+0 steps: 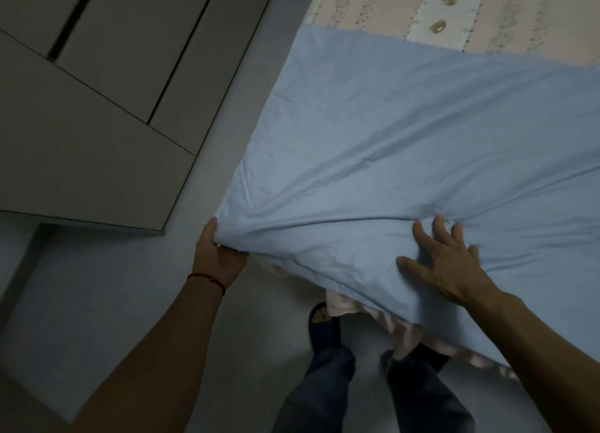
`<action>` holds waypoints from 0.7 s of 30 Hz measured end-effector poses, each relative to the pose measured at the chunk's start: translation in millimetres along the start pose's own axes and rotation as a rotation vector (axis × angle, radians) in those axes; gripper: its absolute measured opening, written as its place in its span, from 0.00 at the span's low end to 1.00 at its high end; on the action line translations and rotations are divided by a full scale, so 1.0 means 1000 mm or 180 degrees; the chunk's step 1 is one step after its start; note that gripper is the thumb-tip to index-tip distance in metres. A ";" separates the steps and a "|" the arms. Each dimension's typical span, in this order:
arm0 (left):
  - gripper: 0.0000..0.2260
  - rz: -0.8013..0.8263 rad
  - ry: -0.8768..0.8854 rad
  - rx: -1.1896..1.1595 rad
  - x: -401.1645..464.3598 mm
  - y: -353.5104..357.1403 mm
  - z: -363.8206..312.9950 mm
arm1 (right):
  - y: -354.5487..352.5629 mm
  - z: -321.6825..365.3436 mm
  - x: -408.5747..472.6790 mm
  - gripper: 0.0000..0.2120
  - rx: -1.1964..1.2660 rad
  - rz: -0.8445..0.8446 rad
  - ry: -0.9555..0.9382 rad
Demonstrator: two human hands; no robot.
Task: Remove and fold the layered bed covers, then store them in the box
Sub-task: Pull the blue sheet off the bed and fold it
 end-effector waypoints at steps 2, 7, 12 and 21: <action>0.15 -0.0050 0.0171 0.0115 0.003 0.004 -0.007 | 0.001 0.002 -0.001 0.47 -0.0090 0.0106 0.0045; 0.20 -0.0339 0.0683 0.0278 0.018 -0.004 -0.028 | -0.006 0.053 -0.026 0.63 -0.0965 -0.0444 -0.0173; 0.19 -0.0357 0.0888 0.0591 0.030 -0.007 -0.040 | 0.012 0.124 -0.052 0.54 -0.1360 -0.1566 -0.1173; 0.33 -0.1112 0.0821 0.2453 0.039 -0.019 -0.045 | -0.012 0.121 -0.064 0.27 -0.0536 -0.1732 -0.2089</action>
Point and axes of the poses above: each hand's wrist, its own x-axis towards the middle knuckle, its own y-axis out of the palm, z = x × y, the point moved 8 cm from there along x, towards the middle knuckle, and after that the axes turned 14 degrees about -x, right-handed, at the moved point
